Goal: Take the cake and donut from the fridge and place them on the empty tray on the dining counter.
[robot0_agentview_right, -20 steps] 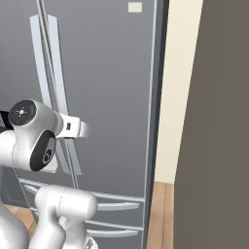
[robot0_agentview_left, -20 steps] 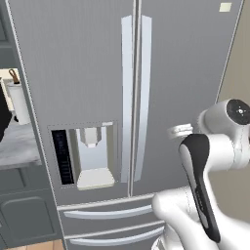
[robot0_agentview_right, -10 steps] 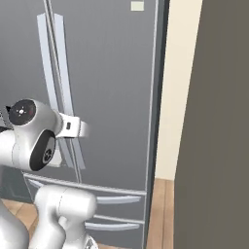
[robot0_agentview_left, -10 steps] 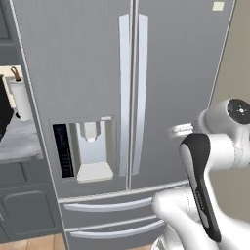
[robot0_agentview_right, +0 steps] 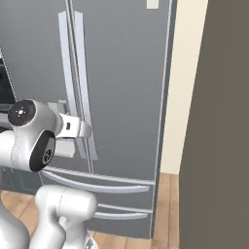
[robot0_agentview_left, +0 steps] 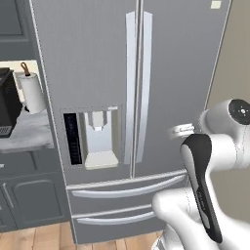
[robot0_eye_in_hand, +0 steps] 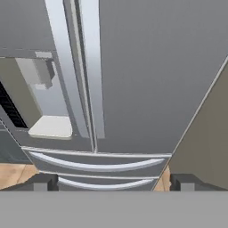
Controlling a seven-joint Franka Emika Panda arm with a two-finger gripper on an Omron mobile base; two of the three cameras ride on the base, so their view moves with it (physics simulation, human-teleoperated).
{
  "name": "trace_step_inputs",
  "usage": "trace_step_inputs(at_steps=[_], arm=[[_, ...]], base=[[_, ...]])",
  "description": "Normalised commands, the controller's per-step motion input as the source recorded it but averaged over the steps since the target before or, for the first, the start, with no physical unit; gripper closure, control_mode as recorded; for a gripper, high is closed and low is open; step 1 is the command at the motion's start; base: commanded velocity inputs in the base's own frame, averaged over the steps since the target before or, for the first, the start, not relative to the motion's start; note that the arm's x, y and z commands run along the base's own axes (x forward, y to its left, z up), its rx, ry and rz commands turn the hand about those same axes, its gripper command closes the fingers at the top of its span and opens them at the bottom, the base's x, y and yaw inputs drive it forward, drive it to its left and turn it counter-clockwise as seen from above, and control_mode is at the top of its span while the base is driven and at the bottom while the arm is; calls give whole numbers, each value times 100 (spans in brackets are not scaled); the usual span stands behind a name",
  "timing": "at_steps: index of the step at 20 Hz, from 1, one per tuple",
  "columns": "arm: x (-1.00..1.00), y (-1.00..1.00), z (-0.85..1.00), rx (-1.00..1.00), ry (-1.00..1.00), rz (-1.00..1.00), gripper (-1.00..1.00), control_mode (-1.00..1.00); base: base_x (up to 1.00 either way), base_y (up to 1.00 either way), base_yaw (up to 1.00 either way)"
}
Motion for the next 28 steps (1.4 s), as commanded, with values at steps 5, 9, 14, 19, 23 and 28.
trace_step_inputs(at_steps=[5,9,14,19,23,28], arm=[[0,0,0,0,0,0,-100,100],[0,0,0,0,0,0,-100,100],[0,0,0,0,0,0,-100,100],[0,0,0,0,0,0,-100,100],[0,0,0,0,0,0,-100,100],[0,0,0,0,0,0,-100,100]], base=[[-9,44,0],[-27,23,0],[-58,0,0],[-29,0,0],[16,0,0],[66,0,0]])
